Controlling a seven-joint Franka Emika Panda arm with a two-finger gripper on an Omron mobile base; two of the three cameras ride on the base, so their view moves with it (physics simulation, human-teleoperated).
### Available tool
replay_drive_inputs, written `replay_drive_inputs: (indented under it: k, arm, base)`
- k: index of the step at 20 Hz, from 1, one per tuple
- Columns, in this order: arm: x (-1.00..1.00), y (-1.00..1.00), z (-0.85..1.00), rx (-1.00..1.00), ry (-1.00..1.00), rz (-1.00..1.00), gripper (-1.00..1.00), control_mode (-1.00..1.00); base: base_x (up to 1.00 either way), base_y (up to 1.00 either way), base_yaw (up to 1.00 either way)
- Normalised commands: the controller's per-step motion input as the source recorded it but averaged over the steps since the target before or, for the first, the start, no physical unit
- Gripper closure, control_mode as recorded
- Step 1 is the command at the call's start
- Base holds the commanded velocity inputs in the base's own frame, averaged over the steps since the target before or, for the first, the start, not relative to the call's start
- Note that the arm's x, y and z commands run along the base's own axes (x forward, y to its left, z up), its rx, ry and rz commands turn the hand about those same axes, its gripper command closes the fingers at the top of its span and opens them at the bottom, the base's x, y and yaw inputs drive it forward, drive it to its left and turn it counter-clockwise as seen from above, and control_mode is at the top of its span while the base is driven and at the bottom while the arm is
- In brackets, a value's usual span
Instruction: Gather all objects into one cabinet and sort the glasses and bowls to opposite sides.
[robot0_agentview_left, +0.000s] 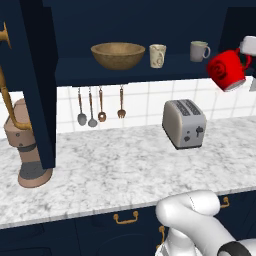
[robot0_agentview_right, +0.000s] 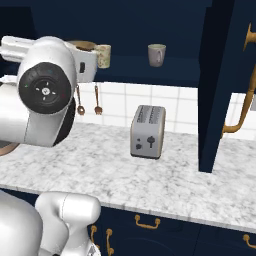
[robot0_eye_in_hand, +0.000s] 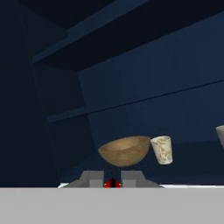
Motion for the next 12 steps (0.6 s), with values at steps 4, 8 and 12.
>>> replay_drive_inputs:
  k: [4,8,12]
  arm:
    - [0.00,-0.04,0.00,-0.17,-0.17,0.17,1.00,-1.00]
    - [0.02,0.05,-0.03,-0.02,-0.13,0.13,1.00,-1.00]
    - [0.18,0.00,0.00,0.04,-0.26,0.07,1.00,-1.00]
  base:
    - [0.00,0.00,0.00]
    - [0.00,0.00,0.00]
    - [0.00,0.00,0.00]
